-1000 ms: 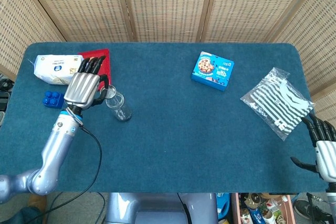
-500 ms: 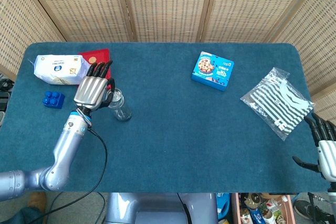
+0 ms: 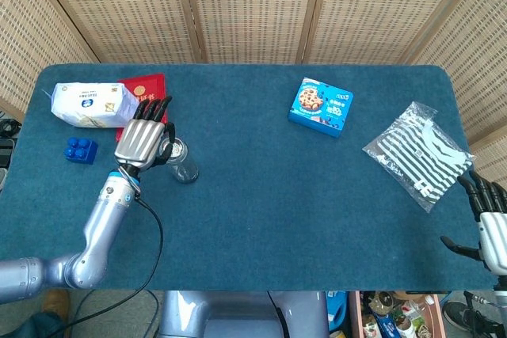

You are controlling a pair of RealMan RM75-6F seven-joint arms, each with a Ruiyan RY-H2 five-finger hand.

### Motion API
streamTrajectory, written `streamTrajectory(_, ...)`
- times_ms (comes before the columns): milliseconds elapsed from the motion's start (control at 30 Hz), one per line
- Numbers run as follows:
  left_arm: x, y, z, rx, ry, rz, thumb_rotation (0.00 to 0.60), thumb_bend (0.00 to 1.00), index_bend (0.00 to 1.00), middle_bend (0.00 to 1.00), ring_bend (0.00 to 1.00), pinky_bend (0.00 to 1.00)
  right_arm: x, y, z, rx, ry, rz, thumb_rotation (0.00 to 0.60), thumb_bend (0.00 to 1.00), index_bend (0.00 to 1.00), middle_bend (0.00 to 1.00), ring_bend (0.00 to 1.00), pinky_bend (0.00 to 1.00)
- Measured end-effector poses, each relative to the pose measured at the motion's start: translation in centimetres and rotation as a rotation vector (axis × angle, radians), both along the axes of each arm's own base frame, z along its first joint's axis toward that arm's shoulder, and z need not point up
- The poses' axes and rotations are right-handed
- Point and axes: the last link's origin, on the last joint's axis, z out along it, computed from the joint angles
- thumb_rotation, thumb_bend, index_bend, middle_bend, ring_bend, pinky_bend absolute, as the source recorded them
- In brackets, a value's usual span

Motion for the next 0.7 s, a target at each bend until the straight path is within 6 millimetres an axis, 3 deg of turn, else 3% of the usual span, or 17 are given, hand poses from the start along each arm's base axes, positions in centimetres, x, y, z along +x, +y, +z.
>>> streamTrajectory(267,-0.4,0.1,-0.3,0.001,0.009,0.008,0.6,0.47,0.55,0.0,0.0,0.0,-0.1,0.0,0.0,0.0,-0.002,-0.003,0.6,0.0,0.1,0.0,0.0,0.0)
streamTrajectory(333,-0.5,0.1,-0.4,-0.004,-0.001,0.009,0.6,0.47,0.36,0.0,0.0,0.0,-0.1,0.0,0.0,0.0,-0.002,-0.003,0.6,0.0,0.1,0.0,0.0,0.0)
streamTrajectory(400,-0.5,0.1,-0.4,-0.011,-0.01,0.009,0.6,0.47,0.06,0.0,0.0,0.0,-0.1,0.0,0.0,-0.001,-0.002,-0.004,0.6,0.0,0.1,0.0,0.0,0.0)
streamTrajectory(433,-0.6,0.1,-0.4,-0.013,-0.015,0.009,0.6,0.47,0.01,0.0,0.0,0.0,-0.1,0.0,0.0,-0.001,-0.001,-0.004,0.6,0.0,0.1,0.0,0.0,0.0)
streamTrajectory(700,-0.8,-0.3,0.7,-0.013,-0.032,-0.009,0.6,0.47,0.0,0.0,0.0,0.0,0.0,0.0,0.0,0.0,-0.001,0.001,0.6,0.0,0.1,0.0,0.0,0.0)
